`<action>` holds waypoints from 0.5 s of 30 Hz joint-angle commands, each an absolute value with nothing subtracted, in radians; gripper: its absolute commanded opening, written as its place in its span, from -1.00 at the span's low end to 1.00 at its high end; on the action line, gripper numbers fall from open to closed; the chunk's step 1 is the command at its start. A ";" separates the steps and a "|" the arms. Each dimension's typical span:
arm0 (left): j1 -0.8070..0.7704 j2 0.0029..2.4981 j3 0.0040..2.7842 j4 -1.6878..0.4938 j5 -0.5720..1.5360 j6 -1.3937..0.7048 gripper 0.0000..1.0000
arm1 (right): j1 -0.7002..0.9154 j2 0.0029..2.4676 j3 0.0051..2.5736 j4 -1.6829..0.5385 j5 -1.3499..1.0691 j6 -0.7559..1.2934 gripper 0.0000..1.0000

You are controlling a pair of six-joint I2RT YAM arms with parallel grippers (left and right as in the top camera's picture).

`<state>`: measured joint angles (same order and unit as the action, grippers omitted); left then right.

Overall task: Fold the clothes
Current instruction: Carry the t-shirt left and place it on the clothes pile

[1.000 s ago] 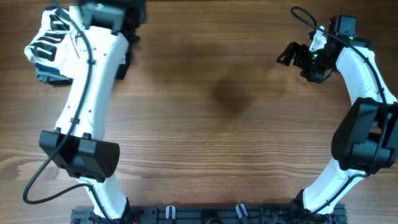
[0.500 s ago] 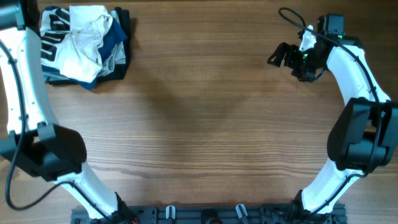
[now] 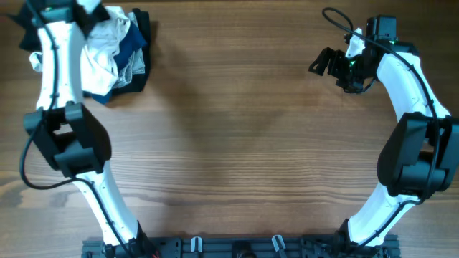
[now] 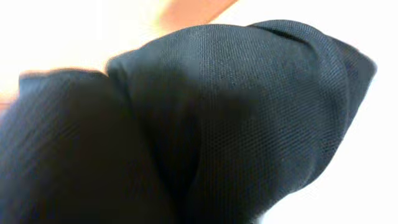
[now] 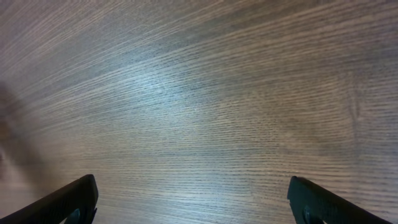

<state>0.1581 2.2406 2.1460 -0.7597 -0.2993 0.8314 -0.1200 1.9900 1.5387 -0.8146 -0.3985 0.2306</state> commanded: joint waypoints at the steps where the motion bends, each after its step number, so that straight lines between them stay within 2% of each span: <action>1: 0.099 2.214 2.160 -0.857 -0.253 0.525 -0.92 | -0.115 1.973 1.549 -0.812 -0.387 0.238 0.97; 3: 0.090 2.214 2.160 -0.918 -0.211 0.432 -0.92 | -0.115 1.973 1.549 -0.812 -0.388 0.238 0.97; 7: 0.087 2.214 2.160 -1.035 -0.104 0.265 -0.78 | -0.115 1.973 1.549 -0.812 -0.388 0.238 0.97; 8: 0.087 2.214 2.160 -1.062 -0.085 0.237 -0.68 | -0.115 1.973 1.549 -0.812 -0.388 0.239 0.97; 9: 0.087 2.214 2.160 -1.093 -0.054 0.210 -0.24 | -0.115 1.973 1.549 -0.812 -0.388 0.238 0.97; 10: 0.087 2.214 2.160 -1.124 -0.012 0.197 0.52 | -0.115 1.973 1.549 -0.812 -0.388 0.239 0.97; 11: 0.087 2.214 2.160 -1.150 0.027 0.197 0.80 | -0.115 1.973 1.549 -0.812 -0.388 0.238 0.98; 12: 0.087 2.214 2.160 -1.171 0.050 0.197 1.00 | -0.115 1.973 1.549 -0.812 -0.388 0.239 0.98; 15: 0.086 2.203 2.160 -1.208 0.075 0.184 0.99 | -0.115 1.973 1.549 -0.812 -0.388 0.239 0.98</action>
